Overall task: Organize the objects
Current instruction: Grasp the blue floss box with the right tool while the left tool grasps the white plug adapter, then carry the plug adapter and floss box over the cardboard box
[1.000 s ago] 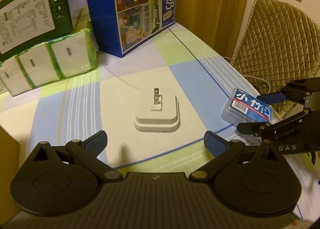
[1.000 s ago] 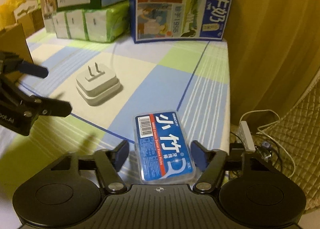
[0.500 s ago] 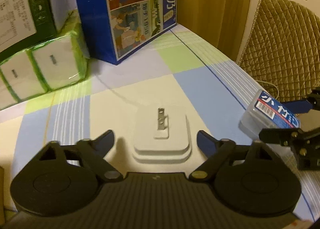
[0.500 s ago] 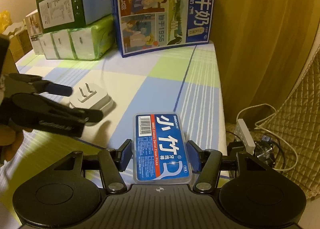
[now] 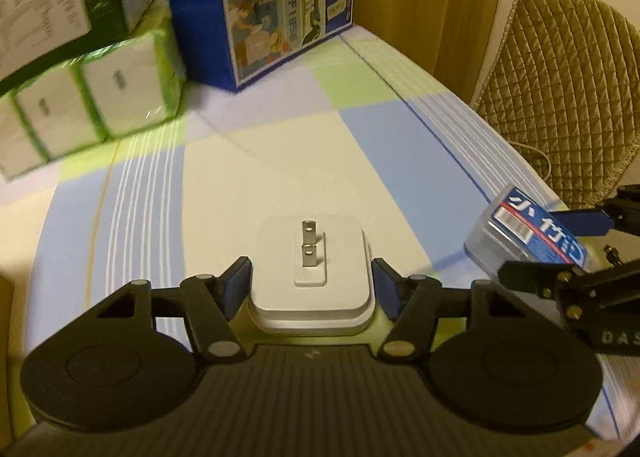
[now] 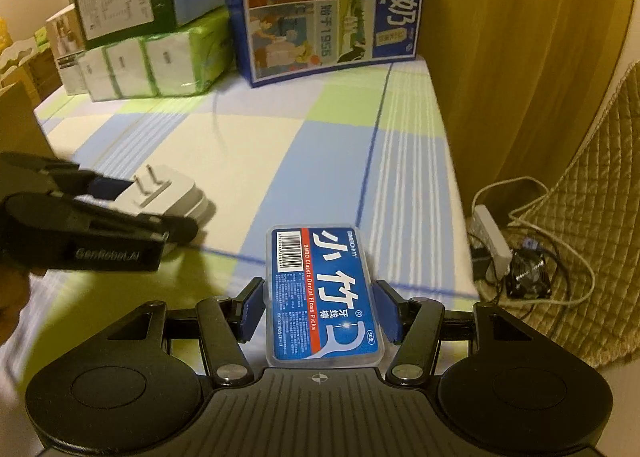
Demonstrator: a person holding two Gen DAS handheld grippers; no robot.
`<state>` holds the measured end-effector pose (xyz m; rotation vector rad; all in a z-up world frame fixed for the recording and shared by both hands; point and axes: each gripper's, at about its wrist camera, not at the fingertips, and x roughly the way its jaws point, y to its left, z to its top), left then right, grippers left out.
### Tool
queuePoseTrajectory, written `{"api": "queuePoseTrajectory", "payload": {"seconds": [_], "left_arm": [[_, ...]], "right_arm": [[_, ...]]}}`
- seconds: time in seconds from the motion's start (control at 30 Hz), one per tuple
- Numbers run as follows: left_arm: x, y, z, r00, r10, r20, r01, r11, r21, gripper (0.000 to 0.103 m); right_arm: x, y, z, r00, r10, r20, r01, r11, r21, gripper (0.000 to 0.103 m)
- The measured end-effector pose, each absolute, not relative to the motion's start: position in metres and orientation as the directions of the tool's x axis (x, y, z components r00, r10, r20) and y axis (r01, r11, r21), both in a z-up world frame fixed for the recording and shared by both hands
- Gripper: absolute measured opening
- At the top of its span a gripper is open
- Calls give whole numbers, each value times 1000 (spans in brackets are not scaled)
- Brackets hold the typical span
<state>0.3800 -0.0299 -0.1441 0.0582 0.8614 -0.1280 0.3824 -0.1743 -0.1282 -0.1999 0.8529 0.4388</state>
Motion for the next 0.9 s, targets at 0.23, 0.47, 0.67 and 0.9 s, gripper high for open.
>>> {"api": "queuePoseTrajectory", "payload": {"seconds": [0.23,0.47,0.67,0.9], "left_arm": [[319,-19,-131,616,-86,-783,102,994,-29,60],[259,-8,-99,622,-107,-776,85,994,-70,60],[213,1,-54,658,-124,-742,94,992,-83,60],[155,13,-6,702,-116,-702,93,993,-71,60]], "right_arm": [[344,-172,-115,560,284,-778,-412,910,35,55],[297,-167,-87,539,314,-781,-393,915,96,55],[253,-162,-39,579,314,-753,-380,921,92,55],[196,-149,7,619,321,-717,-363,926,101,55]]}}
